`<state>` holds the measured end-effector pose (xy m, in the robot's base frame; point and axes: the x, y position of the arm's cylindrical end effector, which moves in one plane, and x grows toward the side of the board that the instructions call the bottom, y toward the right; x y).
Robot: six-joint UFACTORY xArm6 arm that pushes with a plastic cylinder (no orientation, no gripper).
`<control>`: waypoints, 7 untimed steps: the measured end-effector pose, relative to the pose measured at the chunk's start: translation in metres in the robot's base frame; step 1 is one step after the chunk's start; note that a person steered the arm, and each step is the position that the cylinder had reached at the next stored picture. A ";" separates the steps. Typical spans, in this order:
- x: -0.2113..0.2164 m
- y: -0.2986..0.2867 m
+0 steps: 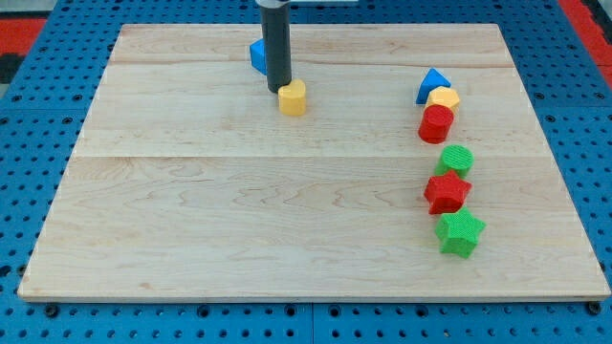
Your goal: Place the yellow heart in the center of the table
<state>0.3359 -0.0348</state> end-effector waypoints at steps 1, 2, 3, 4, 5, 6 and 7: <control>0.017 0.002; 0.020 -0.007; 0.020 -0.007; 0.020 0.023; 0.002 0.122; 0.001 0.158; -0.016 0.184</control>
